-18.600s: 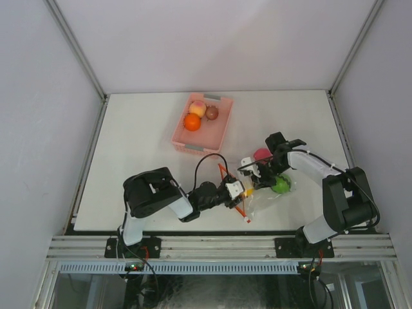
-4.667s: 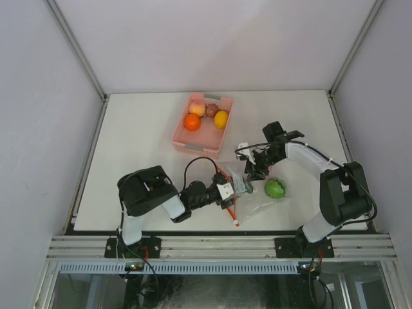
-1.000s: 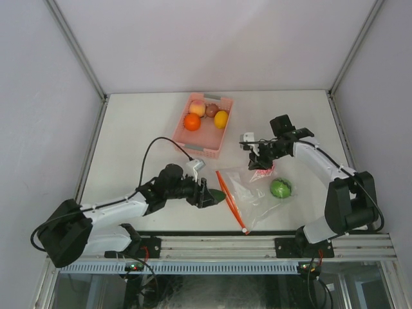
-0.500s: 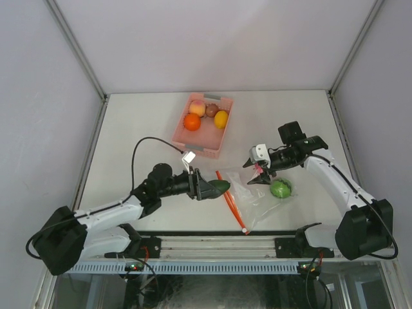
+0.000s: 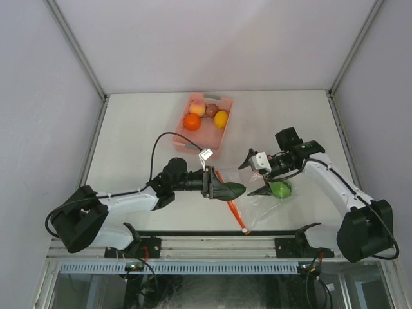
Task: Open the zip-top bag and remove the fake food
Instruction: Place the fake fruit in the bin.
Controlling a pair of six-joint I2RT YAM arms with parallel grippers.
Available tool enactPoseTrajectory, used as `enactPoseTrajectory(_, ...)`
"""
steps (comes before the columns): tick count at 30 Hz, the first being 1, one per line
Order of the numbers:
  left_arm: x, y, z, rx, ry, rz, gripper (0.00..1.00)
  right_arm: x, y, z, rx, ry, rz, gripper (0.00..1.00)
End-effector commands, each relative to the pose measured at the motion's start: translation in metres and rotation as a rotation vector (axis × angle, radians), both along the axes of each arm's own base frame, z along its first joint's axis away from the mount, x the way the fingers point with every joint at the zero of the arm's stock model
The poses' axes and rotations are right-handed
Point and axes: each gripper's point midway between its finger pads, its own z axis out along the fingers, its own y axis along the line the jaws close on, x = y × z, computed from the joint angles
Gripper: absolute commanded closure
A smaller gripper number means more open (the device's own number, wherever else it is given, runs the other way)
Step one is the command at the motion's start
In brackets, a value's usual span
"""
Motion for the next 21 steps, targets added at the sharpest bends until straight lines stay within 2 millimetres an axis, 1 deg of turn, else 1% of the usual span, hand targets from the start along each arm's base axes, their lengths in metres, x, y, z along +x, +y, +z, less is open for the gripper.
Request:
enactPoseTrajectory(1,0.001,-0.017,0.036,-0.115,-0.033,-0.044,0.90,0.000,0.011,0.003,0.015,-0.056,0.022,0.00)
enactPoseTrajectory(5,0.003,-0.022,0.035,-0.124,-0.022,-0.048,0.90,-0.004,0.016,0.001,0.017,-0.068,0.040,0.00)
enactPoseTrajectory(8,0.004,-0.025,0.036,-0.133,-0.012,-0.045,0.90,-0.011,0.019,0.001,0.027,-0.070,0.072,0.00)
enactPoseTrajectory(9,0.005,-0.027,0.038,-0.141,-0.005,-0.043,0.90,-0.013,0.021,0.000,0.029,-0.071,0.084,0.01)
enactPoseTrajectory(14,0.011,-0.032,0.034,-0.146,0.037,-0.025,0.90,-0.021,0.027,-0.001,0.043,-0.078,0.128,0.05)
enactPoseTrajectory(17,0.014,-0.034,0.035,-0.162,0.056,-0.012,0.90,-0.023,0.029,-0.003,0.045,-0.085,0.141,0.07)
enactPoseTrajectory(21,0.018,-0.035,0.035,-0.169,0.075,0.008,0.90,-0.024,0.032,-0.002,0.048,-0.087,0.144,0.13)
